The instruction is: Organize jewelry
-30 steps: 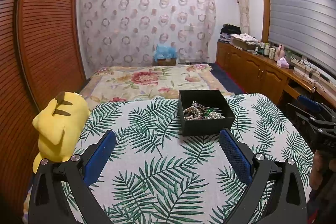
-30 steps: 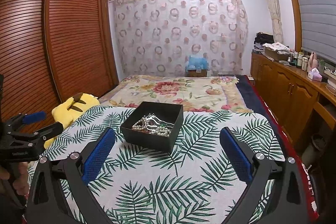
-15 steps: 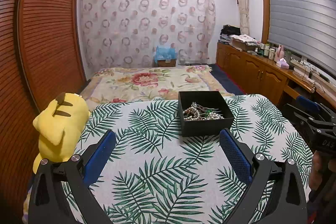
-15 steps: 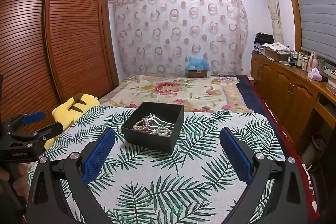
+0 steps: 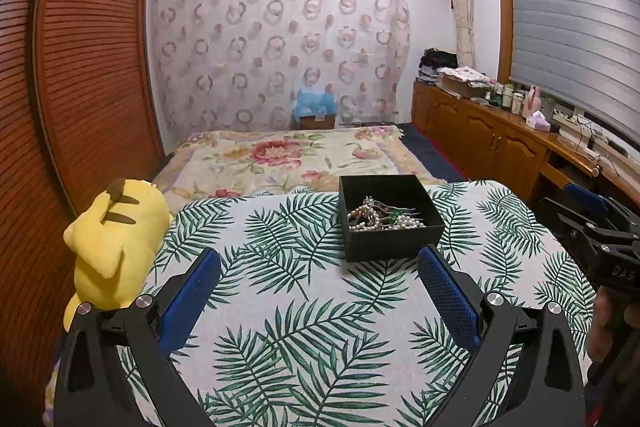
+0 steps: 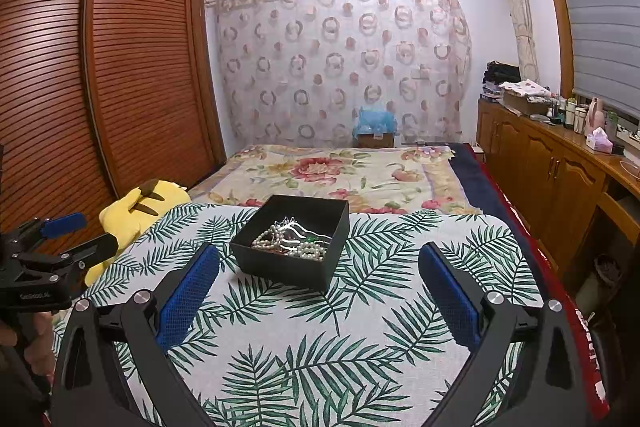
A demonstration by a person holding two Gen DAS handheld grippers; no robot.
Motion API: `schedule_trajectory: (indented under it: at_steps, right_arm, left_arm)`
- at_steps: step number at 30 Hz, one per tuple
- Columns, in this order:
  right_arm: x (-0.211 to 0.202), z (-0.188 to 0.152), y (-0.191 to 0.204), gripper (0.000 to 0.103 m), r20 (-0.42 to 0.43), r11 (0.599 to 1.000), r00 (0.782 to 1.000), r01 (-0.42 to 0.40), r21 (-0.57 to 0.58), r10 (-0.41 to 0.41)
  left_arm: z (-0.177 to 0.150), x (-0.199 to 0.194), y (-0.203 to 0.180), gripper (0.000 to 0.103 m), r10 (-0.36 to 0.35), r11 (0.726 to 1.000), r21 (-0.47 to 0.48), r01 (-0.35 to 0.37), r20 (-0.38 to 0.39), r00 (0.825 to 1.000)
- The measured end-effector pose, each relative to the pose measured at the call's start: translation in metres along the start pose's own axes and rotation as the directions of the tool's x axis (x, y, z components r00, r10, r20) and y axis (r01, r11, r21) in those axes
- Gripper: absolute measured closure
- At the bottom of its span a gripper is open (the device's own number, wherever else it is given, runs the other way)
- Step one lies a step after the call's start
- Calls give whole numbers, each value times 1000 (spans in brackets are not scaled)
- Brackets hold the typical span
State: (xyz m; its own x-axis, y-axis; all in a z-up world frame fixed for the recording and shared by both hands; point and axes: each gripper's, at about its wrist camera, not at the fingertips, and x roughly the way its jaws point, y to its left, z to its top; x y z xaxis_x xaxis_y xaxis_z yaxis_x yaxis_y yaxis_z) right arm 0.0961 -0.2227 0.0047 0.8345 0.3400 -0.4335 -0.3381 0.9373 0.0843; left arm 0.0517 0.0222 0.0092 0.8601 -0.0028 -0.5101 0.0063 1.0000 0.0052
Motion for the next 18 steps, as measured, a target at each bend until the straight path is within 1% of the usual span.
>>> schedule_trajectory:
  at_steps: [18]
  right_arm:
    - [1, -1, -1, 3, 0, 1000, 1000, 0, 2, 0]
  left_arm:
    - [-2, 0, -1, 8, 1, 1000, 0, -1, 1, 1000]
